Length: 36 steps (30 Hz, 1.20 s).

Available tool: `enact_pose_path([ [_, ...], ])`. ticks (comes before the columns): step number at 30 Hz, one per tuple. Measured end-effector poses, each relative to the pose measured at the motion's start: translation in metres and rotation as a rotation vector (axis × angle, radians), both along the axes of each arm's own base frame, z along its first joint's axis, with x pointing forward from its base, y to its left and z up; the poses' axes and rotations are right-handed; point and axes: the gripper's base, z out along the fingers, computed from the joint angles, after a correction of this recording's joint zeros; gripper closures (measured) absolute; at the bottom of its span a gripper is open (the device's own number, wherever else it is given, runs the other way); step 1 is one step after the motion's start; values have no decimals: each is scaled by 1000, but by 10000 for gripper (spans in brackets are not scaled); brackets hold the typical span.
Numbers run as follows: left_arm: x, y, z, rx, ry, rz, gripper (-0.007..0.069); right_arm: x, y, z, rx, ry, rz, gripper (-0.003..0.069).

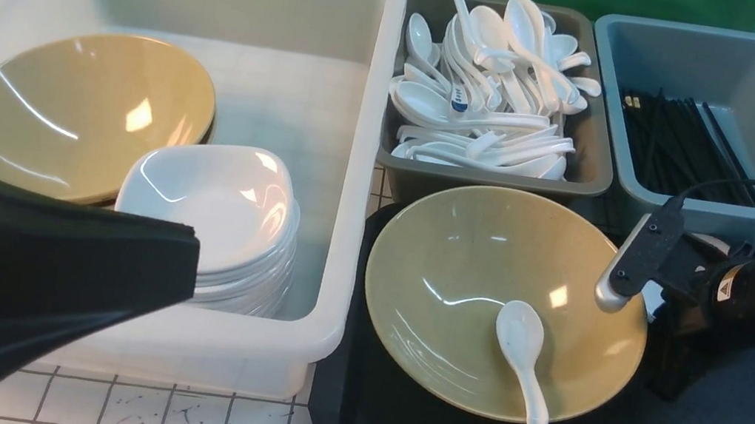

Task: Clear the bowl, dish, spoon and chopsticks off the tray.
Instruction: Use the right arm to grab the plate, then use the right arm to put the plate into the large storage box on the left

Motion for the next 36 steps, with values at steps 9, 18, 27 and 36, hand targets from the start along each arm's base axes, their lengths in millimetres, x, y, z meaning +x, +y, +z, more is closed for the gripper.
enact_pose_path([
  [9,0,0,0,5,-2,1,625,-30,-3,48,-20,177,-161,568],
  [18,6,7,-4,82,-25,82,625,-92,40,157,59,149,-166,605],
  [27,14,37,-14,173,75,427,625,-100,185,241,168,-216,540,605],
  [36,-19,71,-7,81,27,551,625,-71,288,193,3,-278,938,605],
])
